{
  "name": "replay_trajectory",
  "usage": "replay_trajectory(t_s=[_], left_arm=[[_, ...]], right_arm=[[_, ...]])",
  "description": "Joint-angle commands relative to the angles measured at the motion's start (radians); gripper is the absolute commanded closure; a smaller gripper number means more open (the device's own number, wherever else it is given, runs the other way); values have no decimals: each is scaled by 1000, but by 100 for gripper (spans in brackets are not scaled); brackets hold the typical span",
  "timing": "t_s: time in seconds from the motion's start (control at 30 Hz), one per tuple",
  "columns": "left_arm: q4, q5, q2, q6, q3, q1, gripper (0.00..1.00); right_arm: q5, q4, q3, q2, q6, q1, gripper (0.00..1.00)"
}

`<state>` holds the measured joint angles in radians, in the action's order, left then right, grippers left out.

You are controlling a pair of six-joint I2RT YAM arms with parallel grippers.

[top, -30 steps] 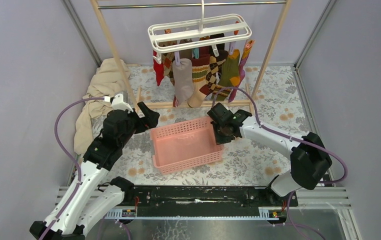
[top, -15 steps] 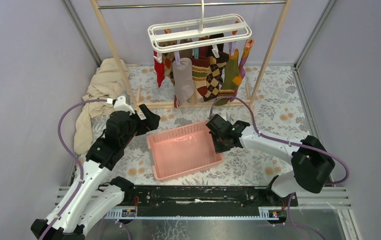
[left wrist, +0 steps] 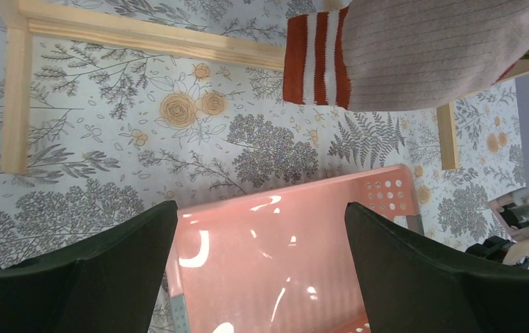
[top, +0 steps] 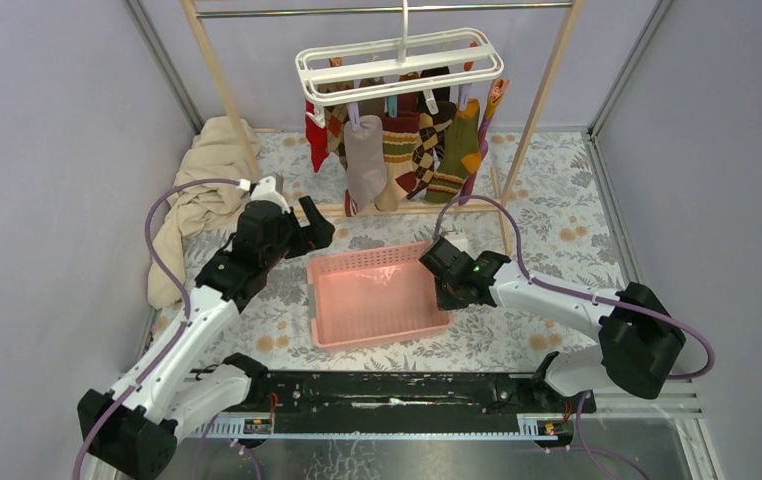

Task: Remove the socks clipped to the hanger
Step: Place the bin at the center of the board.

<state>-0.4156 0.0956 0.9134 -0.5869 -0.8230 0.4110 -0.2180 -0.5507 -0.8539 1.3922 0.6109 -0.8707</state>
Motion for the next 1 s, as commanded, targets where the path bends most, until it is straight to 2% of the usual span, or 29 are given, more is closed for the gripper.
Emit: replay_trajectory(t_s=[0.0,0.03,0.1,0.13,0.23,0.3,0.4,0.53,0.7,0.83,0.97], left_arm=[[113,-35,67,19,-45,6,1],[124,-38,83,21,-48,7,1],[160,-43,104,27,-50,12,1],[177,-44,109,31,-48,16,1],[227,-47,119,47,-45,25,1],[255,-48,118,58,-43,34,1],[298,-45,99,70,-28,47,1],[365,-27,36,79,25,65,1],[484,-21,32,113,65,110,1],[542,77,80,164,67,196,1],[609,253,134,225,85,281,1]], right_arm=[[-143,0,13,-22,133,-2,100],[-137,11,13,-27,139,-2,98],[-112,25,6,-30,133,-2,66],[-101,22,1,-34,123,-2,58],[-69,19,-5,-87,59,-2,21],[-75,-4,-21,-141,8,-2,11],[-71,-10,-63,-237,-83,-2,5],[-42,93,-79,-321,-186,-2,3],[-71,172,-138,-270,-242,2,10],[-55,205,-158,-229,-234,19,17],[0,235,-119,-261,-201,56,20]])
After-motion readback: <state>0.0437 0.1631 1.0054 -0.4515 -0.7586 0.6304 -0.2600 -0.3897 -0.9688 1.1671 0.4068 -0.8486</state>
